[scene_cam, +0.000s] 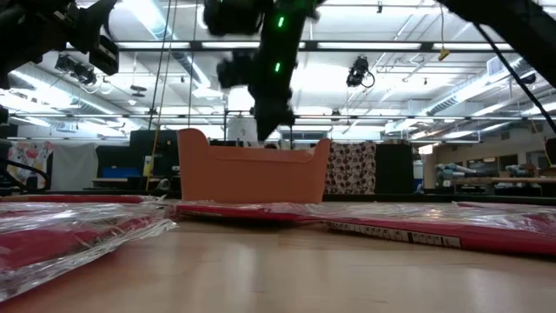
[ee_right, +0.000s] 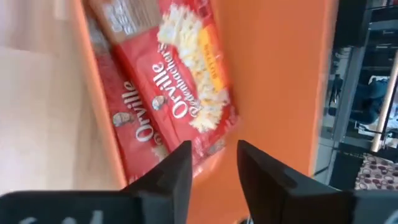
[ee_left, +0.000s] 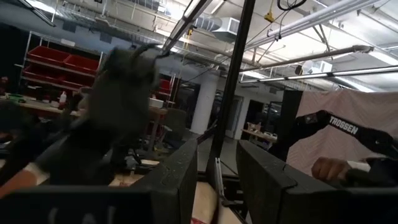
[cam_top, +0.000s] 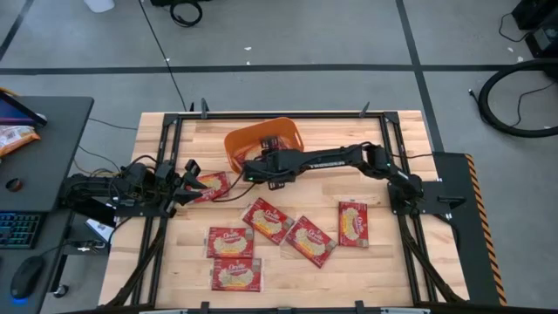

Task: Sort popcorn bags into baskets
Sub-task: Put the popcorn bag into the orange bin

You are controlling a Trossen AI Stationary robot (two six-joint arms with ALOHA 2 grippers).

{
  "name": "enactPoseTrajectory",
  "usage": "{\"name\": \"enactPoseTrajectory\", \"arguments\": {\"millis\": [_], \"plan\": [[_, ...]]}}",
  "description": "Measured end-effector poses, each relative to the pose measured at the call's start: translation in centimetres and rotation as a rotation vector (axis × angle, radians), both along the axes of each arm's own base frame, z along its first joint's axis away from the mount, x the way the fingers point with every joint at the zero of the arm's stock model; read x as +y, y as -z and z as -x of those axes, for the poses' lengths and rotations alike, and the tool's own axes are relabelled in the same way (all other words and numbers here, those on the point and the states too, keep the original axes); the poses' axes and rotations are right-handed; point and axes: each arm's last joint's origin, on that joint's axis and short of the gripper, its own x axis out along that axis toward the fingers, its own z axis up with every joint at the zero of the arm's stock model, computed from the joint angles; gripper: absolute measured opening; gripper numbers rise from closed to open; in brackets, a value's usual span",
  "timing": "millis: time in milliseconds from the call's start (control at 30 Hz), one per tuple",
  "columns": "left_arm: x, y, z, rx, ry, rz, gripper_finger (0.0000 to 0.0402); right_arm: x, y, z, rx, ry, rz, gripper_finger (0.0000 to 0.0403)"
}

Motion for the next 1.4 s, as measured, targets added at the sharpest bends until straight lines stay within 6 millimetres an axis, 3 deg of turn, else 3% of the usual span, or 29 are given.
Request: {"name": "enactPoseTrajectory", "arguments": {"millis": [133,300,600,900,1200,1400], "plan": [[0.0,0.0,0.0,0.001,0.000,0.000,0.0117,3.4,-2.3,1.2,-0.060,-0.013,-0.081,0.0149],[0.0,0.0,0.0,0.000,0.000,-0.001,0.0117,8.1,-3.3,2.0,-0.142,-0.035,-0.190,0.0149],[0.0,0.0,0.0,0.002,-0.001,0.000,0.0117,13.9,-0.1,2.0,-0.181,-0.070,-0.316,0.0151],[0.0,0.1,-0.1,0.008,0.000,-0.001,0.0117,16.4,1.6,4.1,-0.101,0.038,-0.411,0.0152],[0.0,0.0,-0.1,0.007,0.000,-0.001,0.0117,18.2,3.6,9.3,0.171,0.258,-0.266,0.0152],[0.0,0.0,-0.1,0.007,0.000,-0.001,0.0117,18.5,4.8,12.0,0.230,0.351,-0.256,0.0152]]}}
